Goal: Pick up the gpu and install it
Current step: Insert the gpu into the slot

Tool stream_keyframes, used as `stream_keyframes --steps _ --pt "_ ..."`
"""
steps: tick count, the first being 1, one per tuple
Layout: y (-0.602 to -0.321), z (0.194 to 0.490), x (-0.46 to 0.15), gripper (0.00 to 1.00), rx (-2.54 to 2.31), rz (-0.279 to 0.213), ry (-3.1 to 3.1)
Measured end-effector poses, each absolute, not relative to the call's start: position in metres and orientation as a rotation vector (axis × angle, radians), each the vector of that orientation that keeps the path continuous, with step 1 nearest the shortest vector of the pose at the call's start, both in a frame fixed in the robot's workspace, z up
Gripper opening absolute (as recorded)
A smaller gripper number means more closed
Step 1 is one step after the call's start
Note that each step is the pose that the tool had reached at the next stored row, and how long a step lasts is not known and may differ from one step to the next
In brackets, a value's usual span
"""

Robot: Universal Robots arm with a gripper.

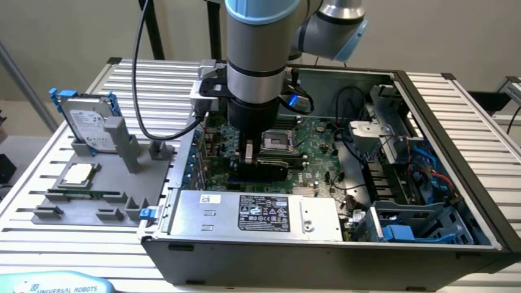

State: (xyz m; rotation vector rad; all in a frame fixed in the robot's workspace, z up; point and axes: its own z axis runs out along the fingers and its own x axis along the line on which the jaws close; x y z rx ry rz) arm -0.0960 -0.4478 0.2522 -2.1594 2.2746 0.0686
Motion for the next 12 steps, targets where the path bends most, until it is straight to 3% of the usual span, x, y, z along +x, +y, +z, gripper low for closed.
stream_keyframes --steps 12 --pt "-0.4461 0.2522 -0.0960 0.27 -2.160 0.068 2.275"
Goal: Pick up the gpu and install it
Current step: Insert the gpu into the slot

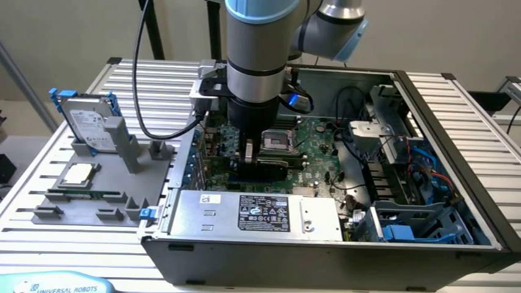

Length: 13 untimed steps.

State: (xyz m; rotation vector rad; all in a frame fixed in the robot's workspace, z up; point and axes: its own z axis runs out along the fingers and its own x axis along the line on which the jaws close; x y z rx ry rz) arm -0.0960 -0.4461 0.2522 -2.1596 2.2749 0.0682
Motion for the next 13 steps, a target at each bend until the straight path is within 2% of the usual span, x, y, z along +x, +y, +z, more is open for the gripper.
stream_keyframes --steps 13 --pt "-0.4461 0.2509 -0.0960 0.27 -2.160 0.068 2.275"
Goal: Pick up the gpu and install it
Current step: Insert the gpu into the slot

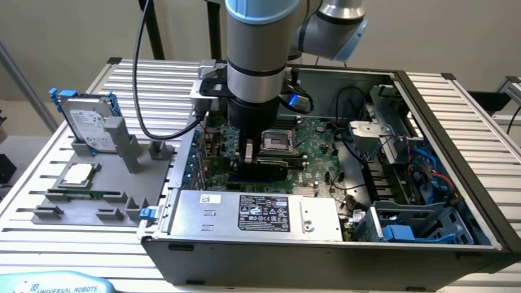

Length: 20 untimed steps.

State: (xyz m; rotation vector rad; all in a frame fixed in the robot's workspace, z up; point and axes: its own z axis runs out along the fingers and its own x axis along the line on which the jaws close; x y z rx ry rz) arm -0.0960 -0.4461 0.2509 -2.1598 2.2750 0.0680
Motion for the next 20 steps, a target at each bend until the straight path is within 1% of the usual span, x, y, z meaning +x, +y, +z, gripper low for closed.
stream_keyframes --steps 13,15,16,20 --pt "-0.4459 0.2492 -0.0962 0.27 -2.158 0.070 2.275" --pt "-0.4460 0.2492 -0.0961 0.28 -2.159 0.069 2.275" --pt "-0.4460 0.2495 -0.0960 0.35 -2.159 0.068 2.275" --pt "-0.4461 0.2558 -0.0960 0.35 -2.160 0.068 2.275"
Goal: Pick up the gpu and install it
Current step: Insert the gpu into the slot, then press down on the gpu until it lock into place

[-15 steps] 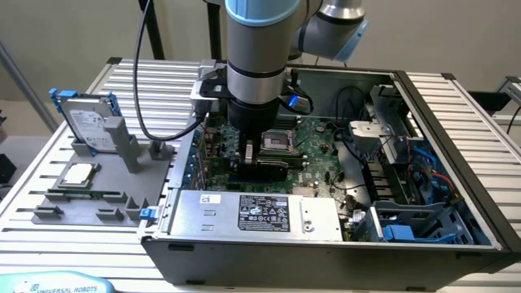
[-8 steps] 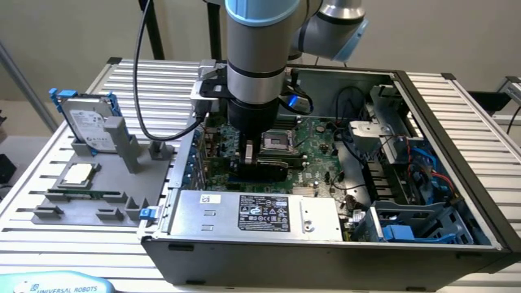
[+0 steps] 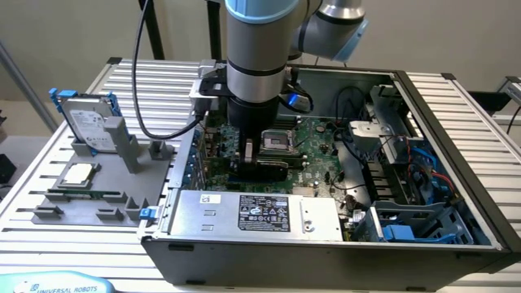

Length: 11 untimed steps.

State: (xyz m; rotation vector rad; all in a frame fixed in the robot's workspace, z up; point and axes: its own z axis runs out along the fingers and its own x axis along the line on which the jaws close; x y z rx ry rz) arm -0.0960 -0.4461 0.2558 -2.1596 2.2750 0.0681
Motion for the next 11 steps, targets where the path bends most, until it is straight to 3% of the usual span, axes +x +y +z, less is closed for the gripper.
stream_keyframes --steps 9,11 --pt "-0.446 0.290 -0.096 0.35 -2.160 0.068 2.275" --pt "-0.446 0.293 -0.096 0.26 -2.160 0.068 2.275"
